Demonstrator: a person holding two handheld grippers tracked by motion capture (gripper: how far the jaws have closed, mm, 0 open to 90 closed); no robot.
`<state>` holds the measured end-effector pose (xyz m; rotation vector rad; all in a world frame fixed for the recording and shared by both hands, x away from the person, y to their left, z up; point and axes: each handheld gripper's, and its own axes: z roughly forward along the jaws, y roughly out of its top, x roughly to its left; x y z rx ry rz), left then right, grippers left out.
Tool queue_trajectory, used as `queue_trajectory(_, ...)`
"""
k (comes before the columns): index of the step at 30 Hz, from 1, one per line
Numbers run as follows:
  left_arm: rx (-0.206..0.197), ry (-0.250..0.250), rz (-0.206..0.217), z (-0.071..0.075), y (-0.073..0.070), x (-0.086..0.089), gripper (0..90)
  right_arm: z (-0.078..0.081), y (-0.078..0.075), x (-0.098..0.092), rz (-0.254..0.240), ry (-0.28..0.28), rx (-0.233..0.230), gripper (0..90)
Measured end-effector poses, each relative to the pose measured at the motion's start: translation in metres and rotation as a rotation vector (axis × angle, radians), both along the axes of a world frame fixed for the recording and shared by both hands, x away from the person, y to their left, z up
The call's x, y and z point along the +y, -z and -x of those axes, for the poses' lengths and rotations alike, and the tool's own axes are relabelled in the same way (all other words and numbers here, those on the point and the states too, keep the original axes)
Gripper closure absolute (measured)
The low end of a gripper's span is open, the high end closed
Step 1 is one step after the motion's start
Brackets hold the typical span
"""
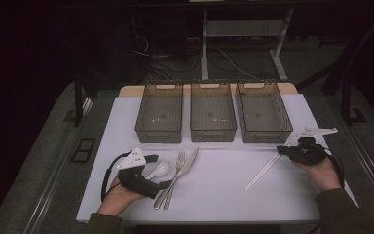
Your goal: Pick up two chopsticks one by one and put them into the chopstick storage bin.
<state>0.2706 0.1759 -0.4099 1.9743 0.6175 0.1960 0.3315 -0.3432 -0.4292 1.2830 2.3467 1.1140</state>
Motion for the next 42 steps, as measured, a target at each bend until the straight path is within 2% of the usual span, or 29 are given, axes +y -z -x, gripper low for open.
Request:
queue_trajectory(4, 0.000, 0.000, -0.005, 0.000, 0.000, 0.001, 0.0, 0.000, 0.003, 0.013, 0.026, -0.028, 0.015, 89.4)
queue_trajectory(7, -0.001, 0.000, -0.004, 0.000, 0.000, 0.001, 0.0, -0.001, 0.005, 0.015, 0.057, -0.027, 0.021, 89.3)
queue_trajectory(11, 0.001, 0.000, -0.004, 0.000, 0.000, 0.001, 0.0, -0.002, 0.007, 0.011, 0.057, -0.013, 0.034, 89.4)
queue_trajectory(18, 0.002, 0.004, -0.009, 0.000, 0.000, 0.000, 0.0, 0.001, 0.006, 0.008, 0.040, -0.009, 0.030, 89.2)
queue_trajectory(26, 0.007, 0.006, -0.010, 0.000, 0.001, -0.001, 0.0, 0.005, 0.007, 0.004, 0.056, -0.007, 0.041, 89.3)
queue_trajectory(42, 0.011, 0.010, -0.014, 0.000, 0.001, -0.001, 0.0, 0.005, 0.012, 0.017, 0.103, -0.049, 0.056, 89.3)
